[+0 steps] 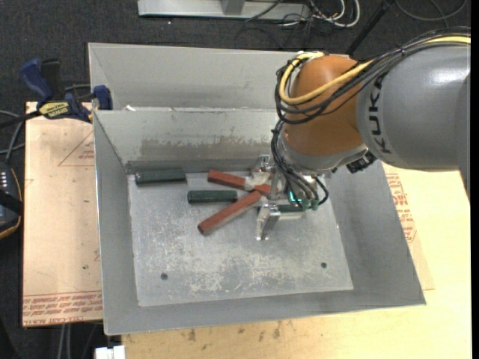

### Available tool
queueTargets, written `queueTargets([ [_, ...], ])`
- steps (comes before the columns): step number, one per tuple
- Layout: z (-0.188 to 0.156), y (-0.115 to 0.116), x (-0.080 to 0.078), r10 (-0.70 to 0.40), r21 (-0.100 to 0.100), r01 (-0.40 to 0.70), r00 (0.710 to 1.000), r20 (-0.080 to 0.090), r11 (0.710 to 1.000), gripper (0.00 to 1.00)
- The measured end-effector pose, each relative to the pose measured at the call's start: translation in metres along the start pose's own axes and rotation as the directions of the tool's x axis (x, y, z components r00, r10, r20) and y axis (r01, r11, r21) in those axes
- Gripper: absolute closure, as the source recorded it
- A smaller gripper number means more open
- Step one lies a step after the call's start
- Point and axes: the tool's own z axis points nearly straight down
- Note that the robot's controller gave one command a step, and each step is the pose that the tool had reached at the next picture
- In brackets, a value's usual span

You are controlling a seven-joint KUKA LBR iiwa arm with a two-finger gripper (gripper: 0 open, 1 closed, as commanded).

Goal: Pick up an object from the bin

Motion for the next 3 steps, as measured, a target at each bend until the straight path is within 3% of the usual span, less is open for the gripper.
queueTargets([
  [1,-0.004,0.000,-0.002,0.001,0.000,-0.001,1.000,0.008,1.000,0.00],
  [2,0.076,0.010,-0.081,-0.153,0.000,0.153,0.988,0.028,0.988,1.00],
  [3,0.076,0.009,-0.081,-0.152,0.000,0.152,0.988,0.028,0.988,1.00],
])
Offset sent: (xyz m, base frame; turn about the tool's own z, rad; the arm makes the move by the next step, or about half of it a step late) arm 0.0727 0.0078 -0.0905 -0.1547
